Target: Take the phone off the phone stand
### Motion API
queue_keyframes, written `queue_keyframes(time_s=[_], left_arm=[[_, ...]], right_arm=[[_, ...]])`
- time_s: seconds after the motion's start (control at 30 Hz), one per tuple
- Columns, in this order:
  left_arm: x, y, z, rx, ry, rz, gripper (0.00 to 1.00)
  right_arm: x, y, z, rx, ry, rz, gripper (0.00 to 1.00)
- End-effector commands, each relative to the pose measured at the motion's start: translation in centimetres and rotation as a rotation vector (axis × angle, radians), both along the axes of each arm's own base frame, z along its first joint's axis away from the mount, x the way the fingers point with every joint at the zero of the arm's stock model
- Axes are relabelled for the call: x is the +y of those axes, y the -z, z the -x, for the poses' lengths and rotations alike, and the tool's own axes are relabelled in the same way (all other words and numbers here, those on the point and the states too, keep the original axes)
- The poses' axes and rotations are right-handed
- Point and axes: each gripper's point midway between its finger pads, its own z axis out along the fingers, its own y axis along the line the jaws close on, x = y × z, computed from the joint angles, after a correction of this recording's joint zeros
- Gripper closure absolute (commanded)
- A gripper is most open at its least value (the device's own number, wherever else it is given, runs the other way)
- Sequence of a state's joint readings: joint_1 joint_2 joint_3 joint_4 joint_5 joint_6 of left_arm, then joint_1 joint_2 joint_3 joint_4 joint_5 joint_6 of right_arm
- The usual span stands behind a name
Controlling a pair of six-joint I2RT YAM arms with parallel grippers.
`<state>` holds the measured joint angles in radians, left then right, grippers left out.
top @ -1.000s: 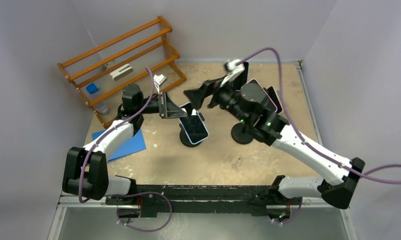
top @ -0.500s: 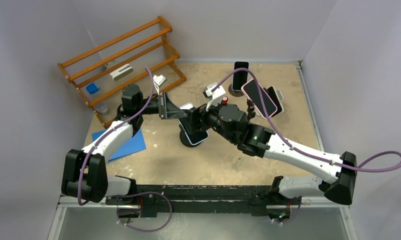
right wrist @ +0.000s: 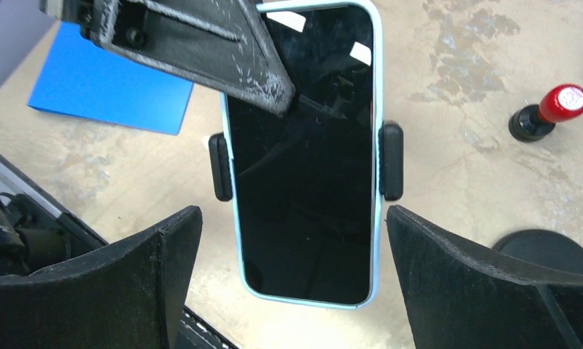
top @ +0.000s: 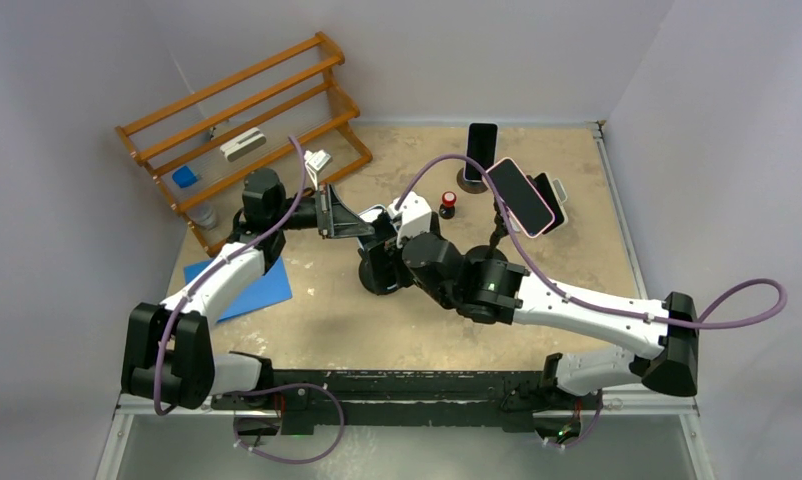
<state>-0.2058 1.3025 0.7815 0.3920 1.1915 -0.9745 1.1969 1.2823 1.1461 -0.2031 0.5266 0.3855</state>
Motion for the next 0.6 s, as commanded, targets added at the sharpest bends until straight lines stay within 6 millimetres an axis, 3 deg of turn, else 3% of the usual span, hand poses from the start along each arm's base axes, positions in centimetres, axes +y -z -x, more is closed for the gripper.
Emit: queue_keyframes(time_s=[0.0, 0.57], left_arm=[[0.1, -2.0, -0.6, -0.154, -0.036, 0.005, 1.00], [-0.1, -2.6, -0.8, -0.140, -0.039, -0.010, 1.00]], right_arm=[[-1.1, -1.1, -0.5, -0.001, 0.099, 0.014, 0.01], [0.6, 1.4, -0.7, 0.033, 0.074, 0.073, 0.01]])
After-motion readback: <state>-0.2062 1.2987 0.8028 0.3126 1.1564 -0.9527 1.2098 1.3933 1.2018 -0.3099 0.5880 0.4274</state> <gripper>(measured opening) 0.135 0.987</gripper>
